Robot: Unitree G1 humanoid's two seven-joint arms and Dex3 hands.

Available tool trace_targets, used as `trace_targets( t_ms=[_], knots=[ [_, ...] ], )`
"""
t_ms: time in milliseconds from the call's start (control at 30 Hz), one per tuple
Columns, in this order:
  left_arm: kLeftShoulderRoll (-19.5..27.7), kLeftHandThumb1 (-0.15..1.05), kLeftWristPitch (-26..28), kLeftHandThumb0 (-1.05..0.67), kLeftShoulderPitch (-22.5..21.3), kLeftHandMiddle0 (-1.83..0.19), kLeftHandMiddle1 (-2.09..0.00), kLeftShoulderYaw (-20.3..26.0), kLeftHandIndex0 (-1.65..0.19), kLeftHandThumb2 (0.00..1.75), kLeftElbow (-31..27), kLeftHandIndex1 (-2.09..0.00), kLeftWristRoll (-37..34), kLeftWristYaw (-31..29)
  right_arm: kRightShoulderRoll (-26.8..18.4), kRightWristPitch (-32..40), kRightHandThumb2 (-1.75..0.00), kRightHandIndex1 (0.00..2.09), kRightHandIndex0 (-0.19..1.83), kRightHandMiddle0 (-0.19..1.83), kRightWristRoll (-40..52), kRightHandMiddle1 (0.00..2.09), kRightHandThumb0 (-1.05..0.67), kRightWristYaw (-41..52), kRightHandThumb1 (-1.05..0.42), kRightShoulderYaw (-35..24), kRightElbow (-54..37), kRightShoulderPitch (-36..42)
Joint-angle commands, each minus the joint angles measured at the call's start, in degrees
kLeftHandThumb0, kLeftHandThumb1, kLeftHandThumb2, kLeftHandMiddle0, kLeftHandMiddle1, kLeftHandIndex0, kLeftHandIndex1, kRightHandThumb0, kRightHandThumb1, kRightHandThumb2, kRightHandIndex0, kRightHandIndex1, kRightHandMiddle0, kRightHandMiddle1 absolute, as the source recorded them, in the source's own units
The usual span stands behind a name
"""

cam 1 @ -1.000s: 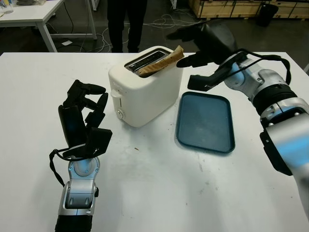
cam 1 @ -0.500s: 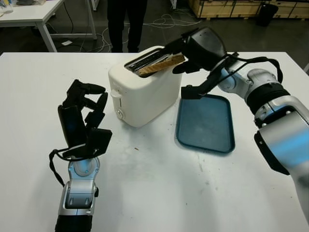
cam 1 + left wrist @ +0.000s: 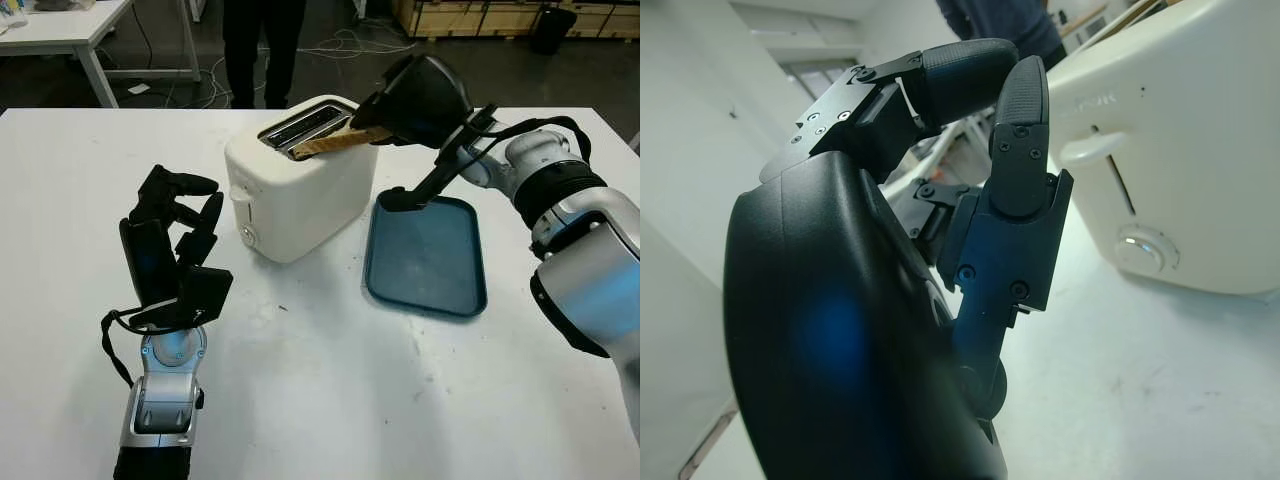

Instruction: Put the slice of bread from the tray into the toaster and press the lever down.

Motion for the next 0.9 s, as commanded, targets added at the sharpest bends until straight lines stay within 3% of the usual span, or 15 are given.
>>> trace_targets(
  t_ms=[0, 100, 267, 567, 867],
  knots=[
    [-0.2, 0.92, -0.9, -0.44, 0.5, -0.75, -1.65, -0.1, -0.62, 0.17, -0.2, -1.32, 0.1, 0.1, -0.1, 0.5, -0.21, 1.69, 0.78, 0.71, 1.2, 1.30, -0.53, -0.5, -0.92, -1.0, 0.2, -1.3],
    [-0.2, 0.92, -0.5, -0.44, 0.7, -0.75, -1.66, -0.2, -0.62, 0.17, -0.4, -1.31, 0.6, 0.2, 0.5, 0.4, -0.20, 1.74, 0.93, 0.71, 2.0, 1.61, -0.57, -1.4, -0.92, -2.2, 0.1, -1.3],
    [-0.4, 0.92, -0.3, -0.44, 1.0, -0.74, -1.66, -0.3, -0.62, 0.17, -0.5, -1.31, 0.4, 0.2, 1.7, 0.5, -0.31, 1.75, 1.03, 0.72, 5.0, 1.73, -0.52, 2.8, -0.92, -5.5, 0.0, -2.5],
    [-0.6, 0.92, -0.7, -0.44, 1.1, -0.75, -1.66, -0.6, -0.63, 0.17, 0.0, -1.31, 0.5, 0.1, 3.2, 0.6, -0.35, 1.75, 1.01, 0.72, 8.3, 1.75, -0.45, 12.5, -0.92, -9.8, -0.9, -8.2],
    [-1.4, 0.92, 0.4, -0.44, 1.4, -0.74, -1.66, -0.8, -0.61, 0.17, -0.7, -1.32, 1.3, 0.6, 4.4, 0.8, -0.27, 1.75, 1.04, 0.73, 6.3, 1.75, -0.42, 14.1, -0.92, -8.0, -0.7, -12.5]
  ],
)
